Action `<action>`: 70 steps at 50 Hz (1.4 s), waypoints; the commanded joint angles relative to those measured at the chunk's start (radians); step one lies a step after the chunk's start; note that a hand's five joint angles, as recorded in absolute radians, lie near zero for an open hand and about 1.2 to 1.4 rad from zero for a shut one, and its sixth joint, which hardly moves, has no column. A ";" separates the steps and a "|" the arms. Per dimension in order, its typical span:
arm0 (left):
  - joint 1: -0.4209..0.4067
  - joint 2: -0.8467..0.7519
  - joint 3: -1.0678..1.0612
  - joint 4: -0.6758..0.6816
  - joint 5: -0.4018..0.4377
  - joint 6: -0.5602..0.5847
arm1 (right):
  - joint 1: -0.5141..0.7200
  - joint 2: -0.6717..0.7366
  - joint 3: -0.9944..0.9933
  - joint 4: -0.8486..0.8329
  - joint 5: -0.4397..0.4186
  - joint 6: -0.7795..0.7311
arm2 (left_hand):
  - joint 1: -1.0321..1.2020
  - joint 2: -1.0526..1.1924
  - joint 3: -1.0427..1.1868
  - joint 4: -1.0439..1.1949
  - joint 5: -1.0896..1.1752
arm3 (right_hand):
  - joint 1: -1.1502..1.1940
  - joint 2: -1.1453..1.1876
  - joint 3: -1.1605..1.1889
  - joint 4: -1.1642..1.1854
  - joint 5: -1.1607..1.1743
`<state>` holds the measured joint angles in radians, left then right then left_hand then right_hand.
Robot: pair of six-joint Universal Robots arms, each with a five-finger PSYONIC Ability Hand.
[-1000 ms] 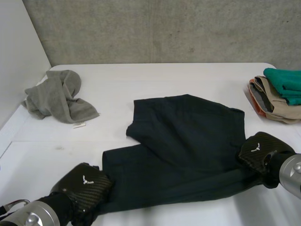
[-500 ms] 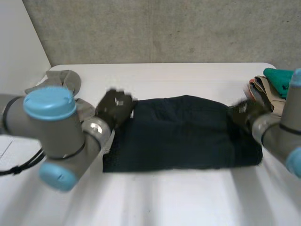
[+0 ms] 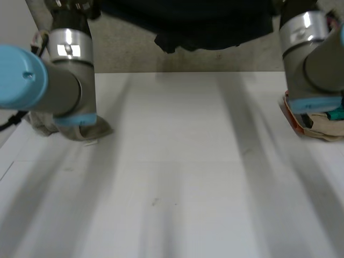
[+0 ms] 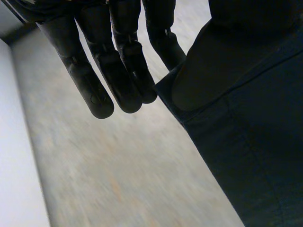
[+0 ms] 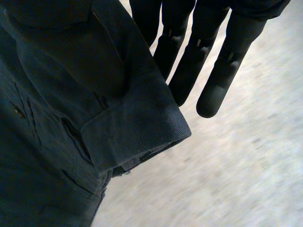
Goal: Fold the laundry.
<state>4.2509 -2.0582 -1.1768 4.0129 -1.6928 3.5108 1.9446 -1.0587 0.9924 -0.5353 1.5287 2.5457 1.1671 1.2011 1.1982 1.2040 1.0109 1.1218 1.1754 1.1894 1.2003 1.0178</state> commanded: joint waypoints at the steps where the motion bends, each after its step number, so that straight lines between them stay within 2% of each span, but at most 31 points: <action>1: 0.000 -0.008 -0.165 -0.051 0.036 -0.012 | 0.017 0.094 0.049 0.173 -0.004 -0.008 | 0.229 0.195 0.198 0.192 0.211 | 0.274 0.221 0.207 0.196 0.204; 7: 0.001 -0.019 -0.343 -0.169 0.073 -0.006 | 0.031 0.180 0.140 0.290 -0.007 -0.022 | 0.229 0.195 0.198 0.192 0.211 | 0.274 0.221 0.207 0.196 0.204; 13: -0.008 0.062 -0.530 -0.346 0.074 0.008 | 0.025 0.163 0.270 0.464 -0.007 -0.107 | 0.229 0.195 0.198 0.192 0.211 | 0.274 0.221 0.207 0.196 0.204; 17: -0.003 0.228 -0.632 -0.484 0.078 0.037 | 0.030 0.076 0.359 0.607 -0.005 -0.165 | 0.229 0.195 0.198 0.192 0.211 | 0.274 0.221 0.207 0.196 0.204; 22: -0.017 0.427 -0.719 -0.684 0.082 0.111 | 0.031 -0.143 0.486 0.838 -0.004 -0.226 | 0.229 0.195 0.198 0.192 0.211 | 0.274 0.221 0.207 0.196 0.204; 24: -0.028 0.533 -0.756 -0.832 0.102 0.175 | 0.034 -0.207 0.529 0.923 -0.004 -0.249 | 0.229 0.195 0.198 0.192 0.211 | 0.274 0.221 0.207 0.196 0.204; 26: -0.035 0.593 -0.776 -0.950 0.128 0.226 | 0.034 -0.310 0.604 1.067 -0.012 -0.295 | 0.229 0.195 0.198 0.192 0.211 | 0.274 0.221 0.207 0.196 0.204; 27: -0.040 0.637 -0.799 -1.076 0.165 0.278 | 0.033 -0.345 0.627 1.102 -0.016 -0.312 | 0.229 0.195 0.198 0.192 0.211 | 0.274 0.221 0.207 0.196 0.204; 28: -0.043 0.656 -0.807 -1.136 0.188 0.302 | 0.028 -0.372 0.647 1.135 -0.019 -0.330 | 0.229 0.195 0.198 0.192 0.211 | 0.274 0.221 0.207 0.196 0.204; 31: -0.052 0.702 -0.825 -1.328 0.280 0.374 | 0.020 -0.440 0.699 1.152 -0.047 -0.375 | 0.229 0.195 0.198 0.192 0.211 | 0.274 0.221 0.207 0.196 0.204; 32: -0.052 0.704 -0.825 -1.351 0.304 0.382 | 0.017 -0.443 0.710 1.143 -0.054 -0.383 | 0.229 0.195 0.198 0.192 0.211 | 0.274 0.221 0.207 0.196 0.204; 34: -0.051 0.696 -0.813 -1.338 0.352 0.384 | 0.017 -0.442 0.729 1.114 -0.070 -0.386 | 0.229 0.195 0.198 0.192 0.211 | 0.274 0.221 0.207 0.196 0.204; 37: -0.051 0.659 -0.796 -1.261 0.358 0.378 | 0.017 -0.437 0.753 1.094 -0.068 -0.384 | 0.229 0.195 0.198 0.192 0.211 | 0.274 0.221 0.207 0.196 0.204; 40: -0.049 0.578 -0.753 -1.108 0.354 0.369 | 0.011 -0.393 0.746 1.065 -0.067 -0.378 | 0.229 0.195 0.198 0.192 0.211 | 0.274 0.221 0.207 0.196 0.204; 44: -0.054 0.425 -0.646 -0.837 0.314 0.340 | -0.038 -0.311 0.686 0.942 -0.056 -0.308 | 0.229 0.195 0.198 0.192 0.211 | 0.274 0.221 0.207 0.196 0.204; 47: -0.060 0.316 -0.563 -0.694 0.271 0.332 | -0.053 -0.246 0.622 0.820 -0.026 -0.236 | 0.229 0.195 0.198 0.192 0.211 | 0.274 0.221 0.207 0.196 0.204; 48: -0.069 0.241 -0.496 -0.619 0.239 0.332 | -0.053 -0.222 0.605 0.786 -0.015 -0.220 | 0.229 0.195 0.198 0.192 0.211 | 0.274 0.221 0.207 0.196 0.204; 51: -0.081 0.069 -0.323 -0.511 0.165 0.333 | -0.052 -0.149 0.534 0.677 0.036 -0.202 | 0.229 0.195 0.198 0.192 0.211 | 0.274 0.221 0.207 0.196 0.204; 54: -0.094 -0.104 -0.116 -0.483 0.105 0.333 | -0.052 -0.080 0.465 0.571 0.064 -0.203 | 0.229 0.195 0.198 0.192 0.211 | 0.274 0.221 0.207 0.196 0.204; 57: -0.108 -0.247 0.059 -0.485 0.085 0.338 | -0.052 0.010 0.387 0.468 0.073 -0.206 | 0.229 0.195 0.198 0.192 0.211 | 0.274 0.221 0.207 0.196 0.204; 64: -0.114 -0.482 0.319 -0.482 0.084 0.330 | -0.050 0.226 0.177 0.342 0.077 -0.239 | 0.229 0.195 0.198 0.192 0.211 | 0.274 0.221 0.207 0.196 0.204; 65: -0.117 -0.496 0.331 -0.477 0.087 0.329 | -0.050 0.265 0.134 0.334 0.082 -0.251 | 0.229 0.195 0.198 0.192 0.211 | -0.047 -0.101 -0.115 -0.126 -0.118; 66: -0.121 -0.508 0.344 -0.476 0.088 0.329 | -0.050 0.284 0.115 0.331 0.087 -0.254 | 0.134 0.100 0.103 0.097 0.115 | -0.353 -0.406 -0.420 -0.431 -0.423; 67: -0.137 -0.529 0.370 -0.469 0.087 0.327 | -0.050 0.308 0.089 0.330 0.099 -0.254 | -0.603 -0.637 -0.634 -0.640 -0.621 | -0.800 -0.854 -0.868 -0.879 -0.871; 68: -0.149 -0.537 0.382 -0.460 0.085 0.327 | -0.050 0.321 0.072 0.330 0.111 -0.254 | -0.993 -1.027 -1.024 -1.029 -1.011 | -0.947 -1.001 -1.015 -1.026 -1.018; 70: -0.173 -0.539 0.393 -0.427 0.082 0.324 | -0.050 0.344 0.028 0.330 0.175 -0.248 | -0.975 -1.009 -1.006 -1.012 -0.993 | -0.947 -1.001 -1.015 -1.026 -1.018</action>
<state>4.1254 -2.5558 -0.8378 3.5409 -1.6142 3.8429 1.8946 -0.7992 1.1339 -0.2020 1.6222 2.3038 0.8656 0.8968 0.9177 0.9187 0.7409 0.4446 0.4738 0.4972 0.5054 0.3049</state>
